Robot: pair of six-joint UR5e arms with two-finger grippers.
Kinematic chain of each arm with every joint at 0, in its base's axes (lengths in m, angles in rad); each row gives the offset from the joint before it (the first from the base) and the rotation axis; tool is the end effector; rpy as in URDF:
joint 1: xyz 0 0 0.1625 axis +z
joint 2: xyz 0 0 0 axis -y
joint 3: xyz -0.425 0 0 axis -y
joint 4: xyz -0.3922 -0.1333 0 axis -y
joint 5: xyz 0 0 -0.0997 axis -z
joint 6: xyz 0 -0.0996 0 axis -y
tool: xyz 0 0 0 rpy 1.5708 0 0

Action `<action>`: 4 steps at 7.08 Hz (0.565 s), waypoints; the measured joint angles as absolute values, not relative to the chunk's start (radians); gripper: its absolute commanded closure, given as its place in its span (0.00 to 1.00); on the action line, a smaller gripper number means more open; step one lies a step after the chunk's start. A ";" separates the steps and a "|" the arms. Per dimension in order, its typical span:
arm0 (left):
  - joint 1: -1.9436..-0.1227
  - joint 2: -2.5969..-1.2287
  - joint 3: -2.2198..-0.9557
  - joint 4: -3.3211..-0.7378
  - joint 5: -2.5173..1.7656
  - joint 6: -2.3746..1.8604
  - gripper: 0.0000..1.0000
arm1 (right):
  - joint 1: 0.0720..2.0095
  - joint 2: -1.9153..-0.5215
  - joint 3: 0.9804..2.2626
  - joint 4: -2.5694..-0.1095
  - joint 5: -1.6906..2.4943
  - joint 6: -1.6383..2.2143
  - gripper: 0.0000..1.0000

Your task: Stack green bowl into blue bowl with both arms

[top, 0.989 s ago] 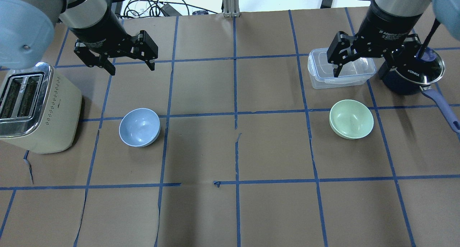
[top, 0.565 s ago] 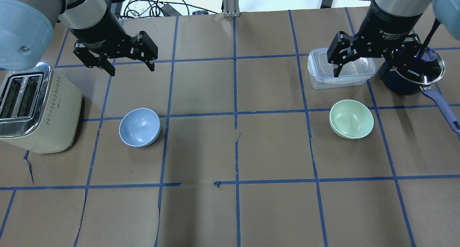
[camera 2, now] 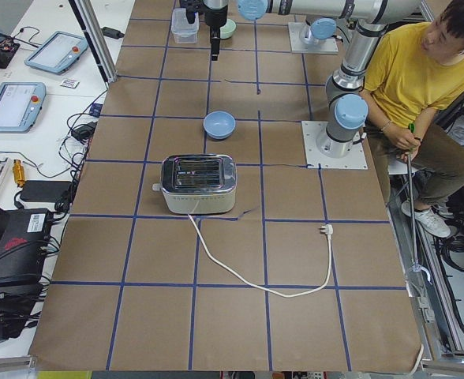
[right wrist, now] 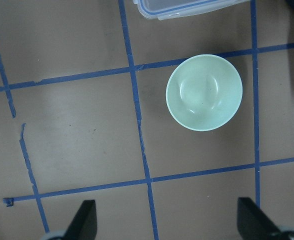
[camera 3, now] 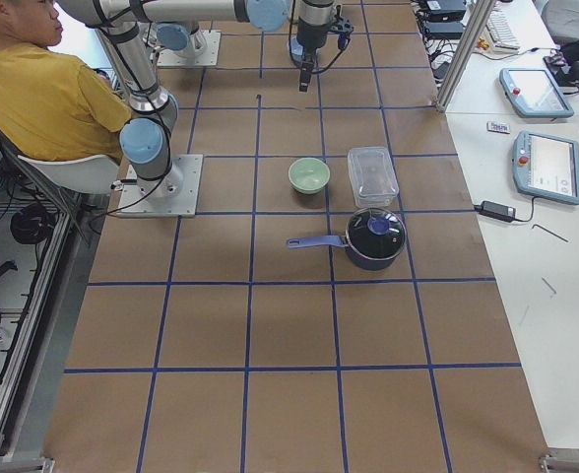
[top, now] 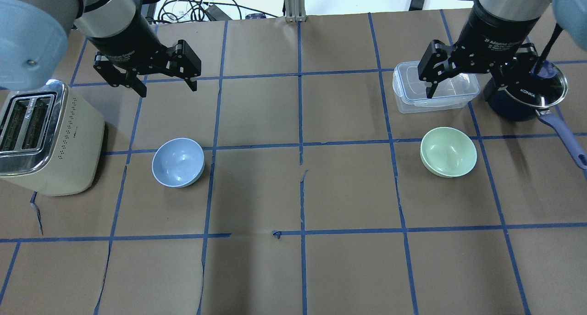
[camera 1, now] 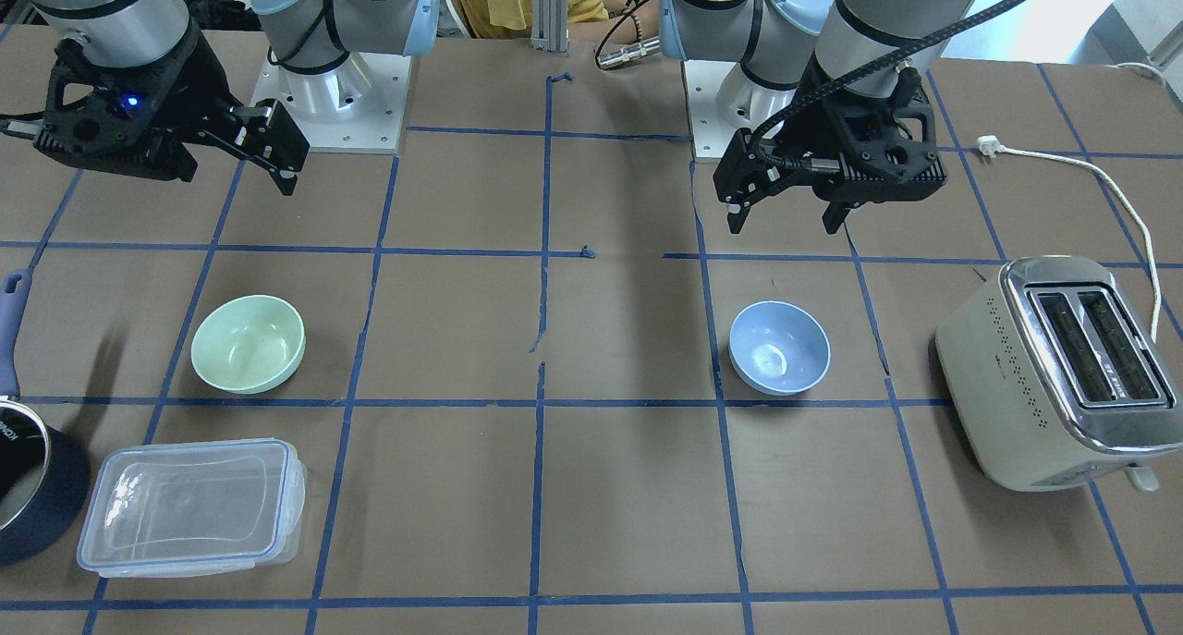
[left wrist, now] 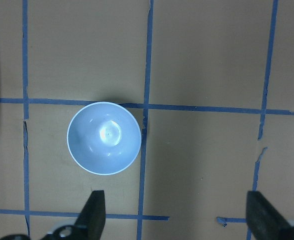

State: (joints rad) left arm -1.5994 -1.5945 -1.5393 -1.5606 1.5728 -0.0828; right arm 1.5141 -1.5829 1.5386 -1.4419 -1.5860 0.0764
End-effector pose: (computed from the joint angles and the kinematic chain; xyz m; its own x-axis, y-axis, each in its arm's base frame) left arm -0.1475 -0.4997 0.4926 -0.9985 -0.0542 -0.0005 -0.0542 0.9984 -0.0181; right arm 0.1045 -0.4843 0.4972 -0.9911 0.1311 0.0216 0.1325 0.9877 0.0831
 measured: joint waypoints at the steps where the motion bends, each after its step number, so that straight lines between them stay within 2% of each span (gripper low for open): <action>1: -1.599 -1.596 -1.539 -1.560 1.573 -0.083 0.00 | 1.514 -1.583 1.539 -1.442 -1.587 0.076 0.00; 4: -1.597 -1.592 -1.540 -1.561 1.579 -0.080 0.00 | 1.514 -1.584 1.539 -1.442 -1.594 0.075 0.00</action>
State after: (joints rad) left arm -1.5970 -1.5924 -1.5400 -1.5614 1.5786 -0.0796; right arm 1.5140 -1.5838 1.5390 -1.4419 -1.5944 0.0752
